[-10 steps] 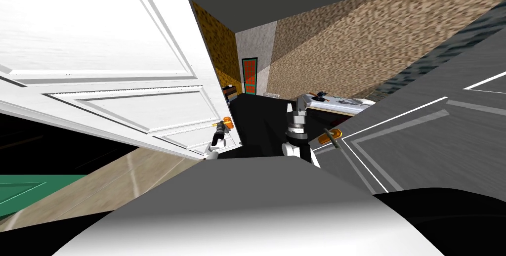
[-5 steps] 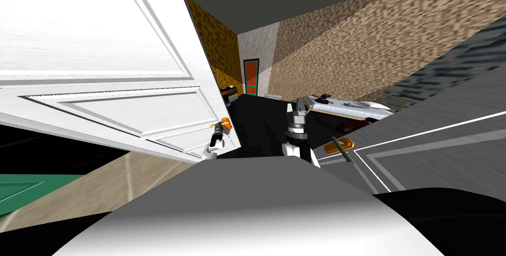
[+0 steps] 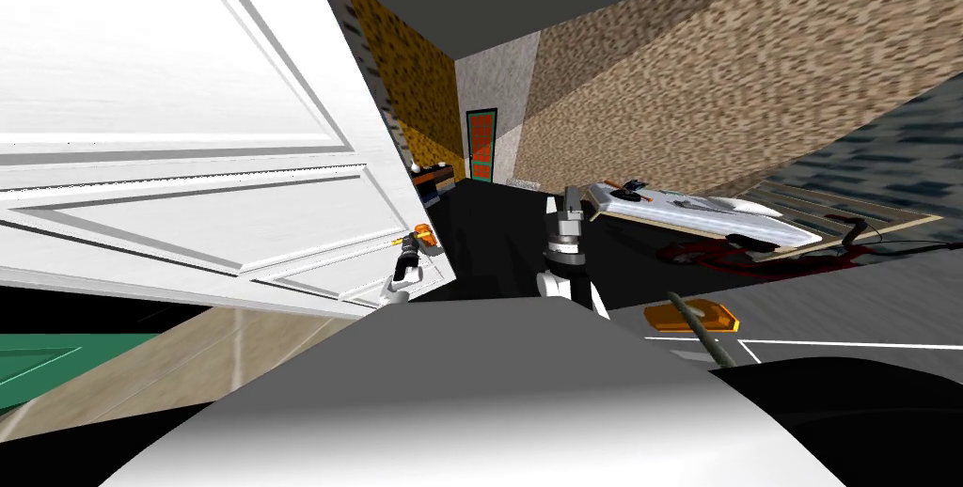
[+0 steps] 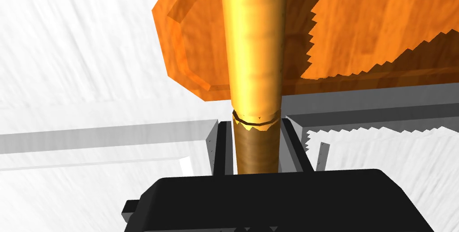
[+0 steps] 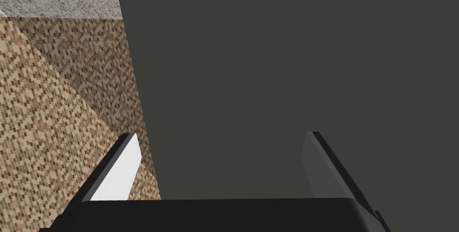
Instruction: Push the door open
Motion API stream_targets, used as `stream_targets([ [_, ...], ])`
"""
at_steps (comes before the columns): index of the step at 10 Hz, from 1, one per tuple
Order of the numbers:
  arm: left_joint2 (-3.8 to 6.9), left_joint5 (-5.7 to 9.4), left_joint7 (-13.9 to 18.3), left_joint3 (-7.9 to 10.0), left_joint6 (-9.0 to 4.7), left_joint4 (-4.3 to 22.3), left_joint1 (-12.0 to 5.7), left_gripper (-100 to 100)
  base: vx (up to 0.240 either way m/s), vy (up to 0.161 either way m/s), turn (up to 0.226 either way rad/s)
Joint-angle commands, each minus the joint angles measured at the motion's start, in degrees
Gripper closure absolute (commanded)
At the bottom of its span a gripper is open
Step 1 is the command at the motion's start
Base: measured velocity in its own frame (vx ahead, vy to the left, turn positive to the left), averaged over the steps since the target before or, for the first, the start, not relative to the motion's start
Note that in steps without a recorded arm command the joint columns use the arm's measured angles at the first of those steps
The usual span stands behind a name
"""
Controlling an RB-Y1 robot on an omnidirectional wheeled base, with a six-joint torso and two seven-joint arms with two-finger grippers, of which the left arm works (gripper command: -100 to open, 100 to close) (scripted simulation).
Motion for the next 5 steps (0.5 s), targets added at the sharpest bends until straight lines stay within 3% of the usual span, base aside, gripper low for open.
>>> stream_targets([
  [1,-0.23,0.07,-0.3,1.42,0.32,-1.0,0.23,100,0.193,-0.048,0.070],
  [5,-1.44,0.34,-0.7,3.89,0.34,-1.4,0.49,100,0.192,-0.048,0.067],
])
